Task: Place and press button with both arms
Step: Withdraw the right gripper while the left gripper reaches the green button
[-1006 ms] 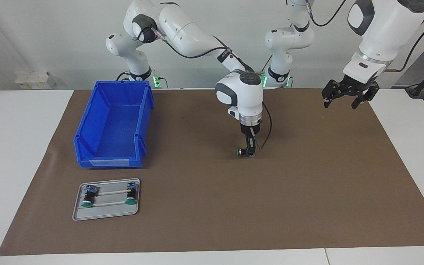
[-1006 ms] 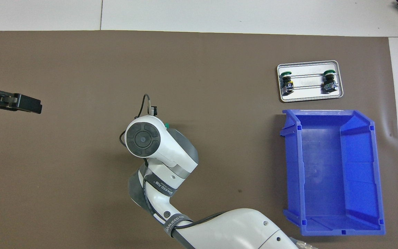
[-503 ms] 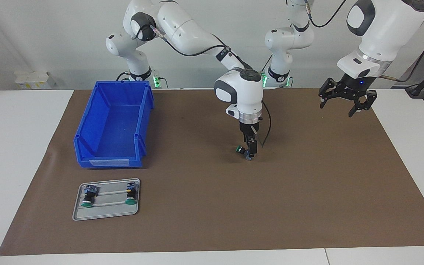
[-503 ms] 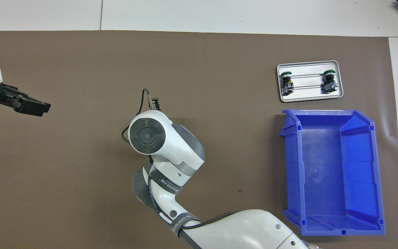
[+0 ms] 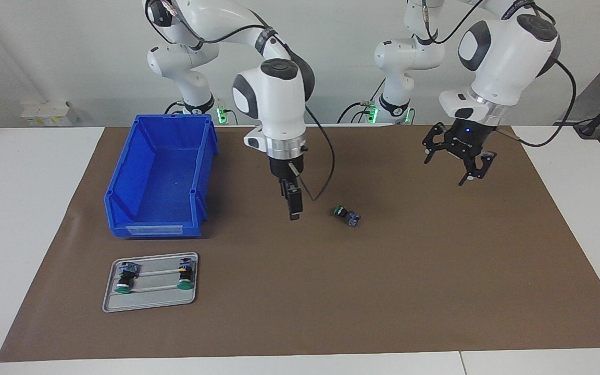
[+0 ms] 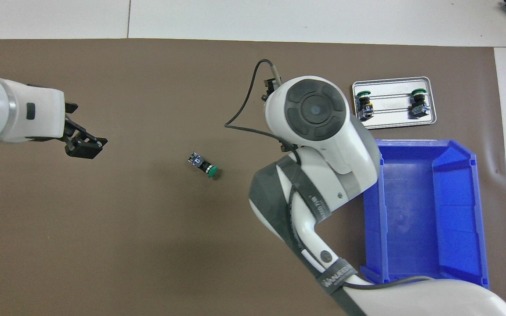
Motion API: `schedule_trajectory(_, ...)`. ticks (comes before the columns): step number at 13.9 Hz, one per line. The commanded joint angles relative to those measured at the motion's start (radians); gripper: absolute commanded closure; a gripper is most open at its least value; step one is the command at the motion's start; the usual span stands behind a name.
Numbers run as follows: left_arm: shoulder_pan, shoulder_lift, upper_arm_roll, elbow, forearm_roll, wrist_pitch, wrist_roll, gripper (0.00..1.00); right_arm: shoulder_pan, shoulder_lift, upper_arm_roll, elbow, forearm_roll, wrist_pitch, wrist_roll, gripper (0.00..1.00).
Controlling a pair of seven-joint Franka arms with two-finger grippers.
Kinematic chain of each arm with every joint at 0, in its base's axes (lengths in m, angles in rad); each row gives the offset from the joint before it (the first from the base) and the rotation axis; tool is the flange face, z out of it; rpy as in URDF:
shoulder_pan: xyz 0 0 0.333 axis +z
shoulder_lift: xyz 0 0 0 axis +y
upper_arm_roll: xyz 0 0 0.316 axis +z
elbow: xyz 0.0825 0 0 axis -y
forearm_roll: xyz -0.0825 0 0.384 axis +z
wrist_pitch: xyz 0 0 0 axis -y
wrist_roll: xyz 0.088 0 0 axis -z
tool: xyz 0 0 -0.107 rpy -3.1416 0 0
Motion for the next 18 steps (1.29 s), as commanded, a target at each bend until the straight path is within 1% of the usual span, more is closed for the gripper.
schedule_trajectory(1, -0.069, -0.015, 0.014, -0.096, -0.044, 0.125, 0.123, 0.00, -0.113, -0.073, 0.015, -0.052, 0.000, -0.028, -0.212, 0.01)
schedule_trajectory(3, -0.121, 0.038, 0.014, -0.115, -0.045, 0.174, 0.151, 0.03, -0.184, -0.108, 0.015, -0.052, 0.009, -0.068, -0.390, 0.01)
schedule_trajectory(5, -0.172, 0.098, 0.014, -0.116, -0.045, 0.260, 0.163, 0.05, -0.256, -0.139, 0.014, -0.050, 0.012, -0.113, -0.580, 0.01)
schedule_trajectory(7, -0.192, 0.117, 0.014, -0.127, -0.045, 0.309, 0.230, 0.05, -0.329, -0.168, 0.015, -0.050, 0.023, -0.149, -0.720, 0.01)
schedule_trajectory(9, -0.208, 0.128, 0.014, -0.147, -0.045, 0.343, 0.278, 0.06, -0.397, -0.207, 0.015, -0.049, 0.061, -0.195, -0.888, 0.01)
schedule_trajectory(11, -0.233, 0.172, 0.014, -0.147, -0.045, 0.392, 0.302, 0.07, -0.452, -0.240, 0.015, -0.047, 0.101, -0.258, -1.063, 0.01)
schedule_trajectory(13, -0.258, 0.230, 0.016, -0.147, -0.045, 0.452, 0.316, 0.08, -0.465, -0.268, 0.012, -0.038, 0.104, -0.327, -1.217, 0.01)
schedule_trajectory(14, -0.258, 0.247, 0.016, -0.147, -0.045, 0.461, 0.345, 0.09, -0.463, -0.285, 0.012, -0.038, 0.104, -0.369, -1.281, 0.01)
schedule_trajectory(16, -0.259, 0.255, 0.016, -0.147, -0.045, 0.460, 0.408, 0.10, -0.448, -0.329, 0.017, -0.039, 0.103, -0.454, -1.400, 0.01)
schedule_trajectory(18, -0.273, 0.255, 0.017, -0.157, -0.044, 0.452, 0.422, 0.11, -0.448, -0.366, 0.017, -0.041, 0.101, -0.504, -1.470, 0.01)
